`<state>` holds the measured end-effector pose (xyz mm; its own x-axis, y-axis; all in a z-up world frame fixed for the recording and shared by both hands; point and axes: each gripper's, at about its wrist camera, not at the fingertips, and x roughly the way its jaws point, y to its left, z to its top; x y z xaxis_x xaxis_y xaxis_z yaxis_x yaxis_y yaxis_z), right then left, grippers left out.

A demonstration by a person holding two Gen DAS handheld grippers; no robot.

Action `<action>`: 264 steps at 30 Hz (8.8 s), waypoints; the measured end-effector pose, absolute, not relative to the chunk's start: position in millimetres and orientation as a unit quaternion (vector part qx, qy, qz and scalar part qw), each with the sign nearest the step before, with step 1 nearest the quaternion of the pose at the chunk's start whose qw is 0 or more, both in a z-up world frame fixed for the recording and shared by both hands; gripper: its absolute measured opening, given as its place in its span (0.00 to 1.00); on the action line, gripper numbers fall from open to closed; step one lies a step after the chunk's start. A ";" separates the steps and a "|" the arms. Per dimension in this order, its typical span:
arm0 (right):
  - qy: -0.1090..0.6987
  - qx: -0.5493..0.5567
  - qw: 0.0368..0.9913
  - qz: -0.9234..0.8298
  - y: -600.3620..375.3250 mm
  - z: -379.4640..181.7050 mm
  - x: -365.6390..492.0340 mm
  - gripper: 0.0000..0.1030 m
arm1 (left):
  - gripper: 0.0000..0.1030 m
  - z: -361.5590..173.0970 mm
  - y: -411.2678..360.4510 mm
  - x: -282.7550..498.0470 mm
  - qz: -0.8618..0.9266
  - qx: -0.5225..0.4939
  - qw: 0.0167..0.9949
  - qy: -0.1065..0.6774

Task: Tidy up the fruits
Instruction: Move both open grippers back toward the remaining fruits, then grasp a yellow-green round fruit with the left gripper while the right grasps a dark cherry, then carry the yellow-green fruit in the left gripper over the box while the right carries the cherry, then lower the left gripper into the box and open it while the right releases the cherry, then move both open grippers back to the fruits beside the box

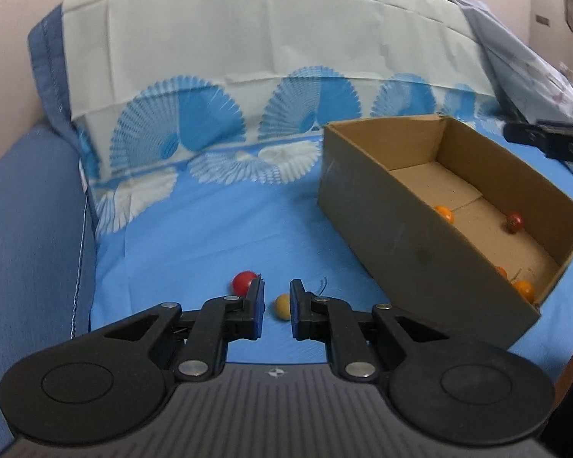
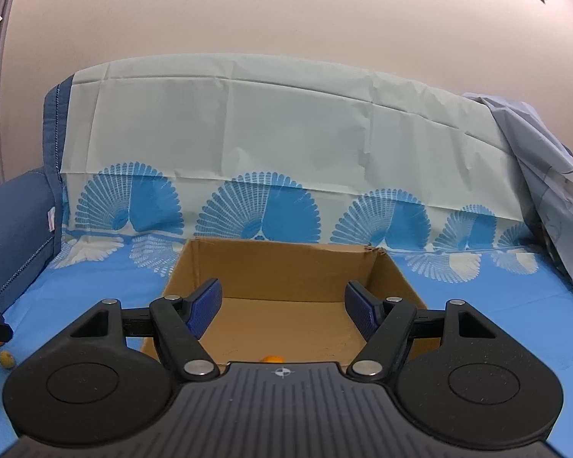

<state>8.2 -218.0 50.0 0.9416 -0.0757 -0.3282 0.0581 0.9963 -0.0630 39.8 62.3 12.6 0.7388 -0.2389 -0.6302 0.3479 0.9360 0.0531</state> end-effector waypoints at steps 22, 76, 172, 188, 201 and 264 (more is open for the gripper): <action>0.171 -0.008 0.975 0.144 -125.1 37.8 4.6 0.45 | 0.14 3.7 165.1 81.3 0.013 -0.155 0.902 0.403; 0.350 0.009 0.917 0.194 -75.0 -14.5 51.8 0.25 | 0.28 -43.7 146.1 113.6 0.017 -0.058 0.865 0.499; 0.169 0.011 0.985 -0.034 -311.9 55.1 -10.7 0.25 | 0.28 24.5 -109.5 6.5 -0.280 0.064 0.939 0.190; 0.176 -0.005 0.984 -0.037 -310.2 54.4 -8.6 0.25 | 0.28 17.5 -112.3 13.6 -0.267 0.072 0.938 0.207; 0.184 -0.017 0.982 -0.033 -305.2 51.9 -5.6 0.25 | 0.28 16.3 -113.2 16.5 -0.261 0.070 0.939 0.213; 0.158 -0.024 0.987 -0.008 -229.3 56.6 -2.3 0.71 | 0.20 37.2 0.9 0.9 -0.225 0.134 0.945 0.198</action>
